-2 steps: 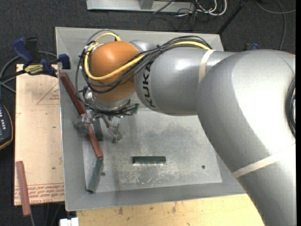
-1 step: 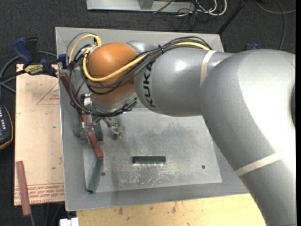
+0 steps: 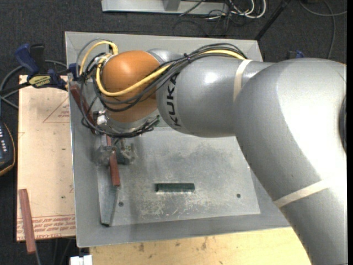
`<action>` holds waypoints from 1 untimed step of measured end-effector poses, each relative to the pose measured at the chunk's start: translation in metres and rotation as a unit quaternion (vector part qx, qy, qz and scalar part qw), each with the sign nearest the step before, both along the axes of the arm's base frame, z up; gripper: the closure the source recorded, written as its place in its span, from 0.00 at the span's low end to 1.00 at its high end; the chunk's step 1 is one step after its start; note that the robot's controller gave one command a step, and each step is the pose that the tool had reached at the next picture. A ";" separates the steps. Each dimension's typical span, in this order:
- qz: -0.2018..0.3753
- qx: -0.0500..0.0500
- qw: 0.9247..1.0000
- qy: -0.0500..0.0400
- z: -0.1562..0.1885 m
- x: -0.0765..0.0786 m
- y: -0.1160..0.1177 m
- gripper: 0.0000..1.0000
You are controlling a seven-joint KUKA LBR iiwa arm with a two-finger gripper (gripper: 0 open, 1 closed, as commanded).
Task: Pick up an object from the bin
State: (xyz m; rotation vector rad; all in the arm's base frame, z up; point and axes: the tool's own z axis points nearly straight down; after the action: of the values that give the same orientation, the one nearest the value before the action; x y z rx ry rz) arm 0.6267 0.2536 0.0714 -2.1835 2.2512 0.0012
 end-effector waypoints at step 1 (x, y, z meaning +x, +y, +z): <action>-0.001 0.000 1.000 0.000 0.033 0.001 0.001 1.00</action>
Offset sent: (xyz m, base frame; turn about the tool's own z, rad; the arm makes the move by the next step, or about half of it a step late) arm -0.0002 0.0001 0.0305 0.0000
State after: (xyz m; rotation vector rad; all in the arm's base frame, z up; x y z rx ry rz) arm 0.6274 0.2550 0.1040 -2.1800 2.2527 0.0010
